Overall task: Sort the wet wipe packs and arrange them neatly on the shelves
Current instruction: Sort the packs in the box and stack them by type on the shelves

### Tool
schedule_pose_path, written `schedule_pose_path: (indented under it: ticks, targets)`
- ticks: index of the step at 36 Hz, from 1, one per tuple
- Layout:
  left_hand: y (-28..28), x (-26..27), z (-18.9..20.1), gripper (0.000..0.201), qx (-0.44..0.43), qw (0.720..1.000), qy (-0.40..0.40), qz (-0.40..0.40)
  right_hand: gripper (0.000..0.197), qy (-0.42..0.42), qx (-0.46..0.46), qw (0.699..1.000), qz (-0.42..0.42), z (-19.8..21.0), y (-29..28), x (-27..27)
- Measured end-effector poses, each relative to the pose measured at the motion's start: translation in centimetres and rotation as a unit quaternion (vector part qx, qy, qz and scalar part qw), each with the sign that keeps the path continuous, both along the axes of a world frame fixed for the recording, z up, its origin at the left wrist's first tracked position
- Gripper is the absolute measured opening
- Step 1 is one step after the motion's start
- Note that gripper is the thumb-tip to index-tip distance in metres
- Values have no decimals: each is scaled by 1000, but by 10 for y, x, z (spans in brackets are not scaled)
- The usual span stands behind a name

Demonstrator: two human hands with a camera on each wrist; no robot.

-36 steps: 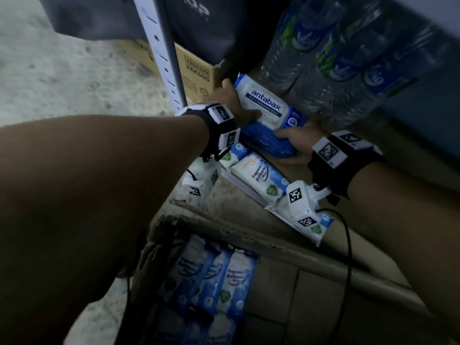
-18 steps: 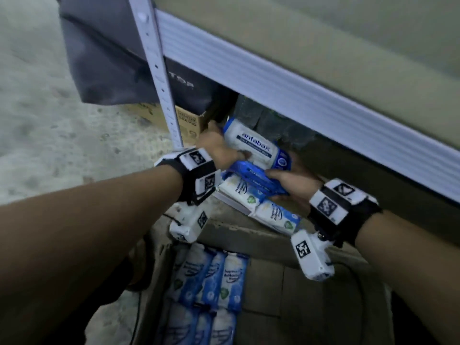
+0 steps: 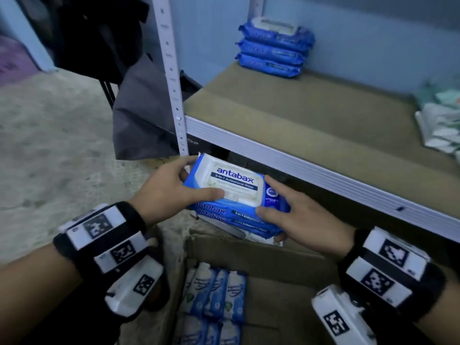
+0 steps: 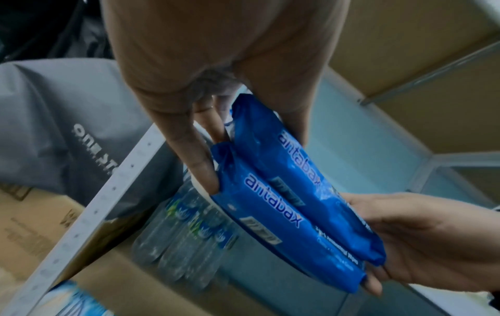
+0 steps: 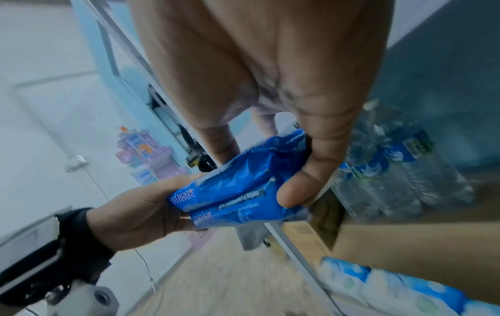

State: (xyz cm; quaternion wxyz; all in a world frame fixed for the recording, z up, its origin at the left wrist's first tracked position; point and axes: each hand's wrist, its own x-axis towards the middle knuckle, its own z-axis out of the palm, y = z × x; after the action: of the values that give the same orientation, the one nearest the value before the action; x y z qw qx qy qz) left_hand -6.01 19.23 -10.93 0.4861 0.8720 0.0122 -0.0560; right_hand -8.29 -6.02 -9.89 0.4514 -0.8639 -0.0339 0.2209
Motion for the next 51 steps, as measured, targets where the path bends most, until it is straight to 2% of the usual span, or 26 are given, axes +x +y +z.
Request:
schedule_pose_path:
  ticks: [4,9,17,20,25,30,33,35,40,43,47,51]
  targets:
    - [1,-14,33,82,-13,998,-57,8,76,-91,-15,996,-19,26,-5,-13]
    - [-10,-13,67,80,-59,991,-115,29,69,-222,-33,972,-65,54,-12,-18]
    - [-56,22,93,78,-127,980,-154,10,63,-331,-52,928,-162,67,-42,14]
    - [-75,31,96,63,-140,977,-159,-15,59,-339,-42,922,-184,70,-56,26]
    - [-93,52,88,77,-140,980,-139,-15,57,-342,-48,915,-207,69,-76,40]
    - [-105,64,73,85,-89,990,-105,-30,55,-276,-84,940,-183,56,-91,46]
    - [-109,66,72,79,-56,993,-98,-19,56,-261,-103,946,-165,54,-98,48]
    - [-107,68,72,75,-78,993,-81,-16,54,-258,-95,947,-167,58,-102,47]
    - [-100,72,74,39,-114,992,-47,17,43,-259,-62,935,-233,62,-113,47]
    - [-94,76,76,35,-114,993,-15,26,29,-266,-50,926,-265,65,-119,50]
    - [-88,79,76,30,-107,994,28,10,22,-253,-3,927,-276,60,-123,54]
    - [-88,81,76,21,-139,987,74,9,14,-214,55,927,-303,52,-126,58]
